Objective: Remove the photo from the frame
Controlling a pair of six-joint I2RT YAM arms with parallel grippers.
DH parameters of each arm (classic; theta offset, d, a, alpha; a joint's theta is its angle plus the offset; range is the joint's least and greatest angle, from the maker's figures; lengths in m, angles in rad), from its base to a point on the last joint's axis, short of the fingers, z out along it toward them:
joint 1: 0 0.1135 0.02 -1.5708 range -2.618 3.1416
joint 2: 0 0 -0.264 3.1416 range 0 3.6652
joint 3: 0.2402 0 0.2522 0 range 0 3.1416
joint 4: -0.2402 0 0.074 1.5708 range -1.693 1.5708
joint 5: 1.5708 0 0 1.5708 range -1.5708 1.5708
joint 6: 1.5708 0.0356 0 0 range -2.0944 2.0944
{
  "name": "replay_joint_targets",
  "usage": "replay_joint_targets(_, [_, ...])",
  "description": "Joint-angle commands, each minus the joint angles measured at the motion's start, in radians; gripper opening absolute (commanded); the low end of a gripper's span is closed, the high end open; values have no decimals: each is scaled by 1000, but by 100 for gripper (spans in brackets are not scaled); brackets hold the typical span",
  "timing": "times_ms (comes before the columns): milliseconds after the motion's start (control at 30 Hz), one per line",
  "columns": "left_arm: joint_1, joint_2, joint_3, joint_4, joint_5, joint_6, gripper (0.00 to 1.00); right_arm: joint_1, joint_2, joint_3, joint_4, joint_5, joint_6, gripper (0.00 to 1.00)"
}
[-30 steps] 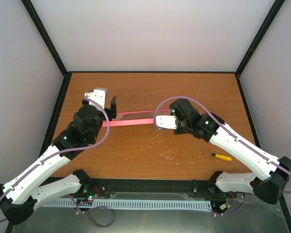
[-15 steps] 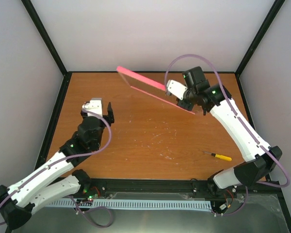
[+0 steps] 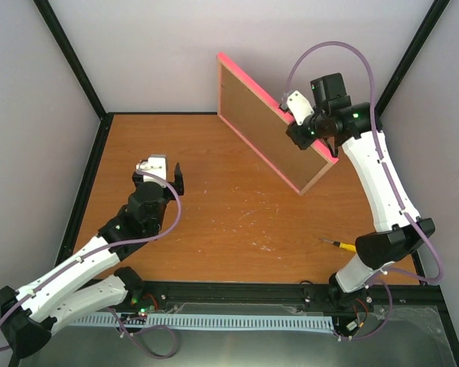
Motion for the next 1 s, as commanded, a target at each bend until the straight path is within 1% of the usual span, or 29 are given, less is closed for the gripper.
replay_joint_targets(0, [6, -25, -2, 13, 10, -22, 82, -49, 14, 88, 60, -175, 139, 3])
replay_joint_targets(200, [6, -16, -1, 7, 16, -25, 82, -144, 81, 134, 10, -339, 250, 3])
replay_joint_targets(300, [5, -8, 1, 8, 20, -25, 82, -176, 102, 129, 9, -382, 287, 3])
replay_joint_targets(567, [5, 0, 2, 0, 28, -27, 83, -299, 124, 54, 61, -503, 388, 3])
replay_joint_targets(733, [6, 3, 3, 2, 31, -27, 83, -380, 154, 23, 63, -583, 428, 3])
replay_joint_targets(967, [5, 10, 6, -2, 41, -27, 83, -495, 183, -104, 88, -736, 475, 3])
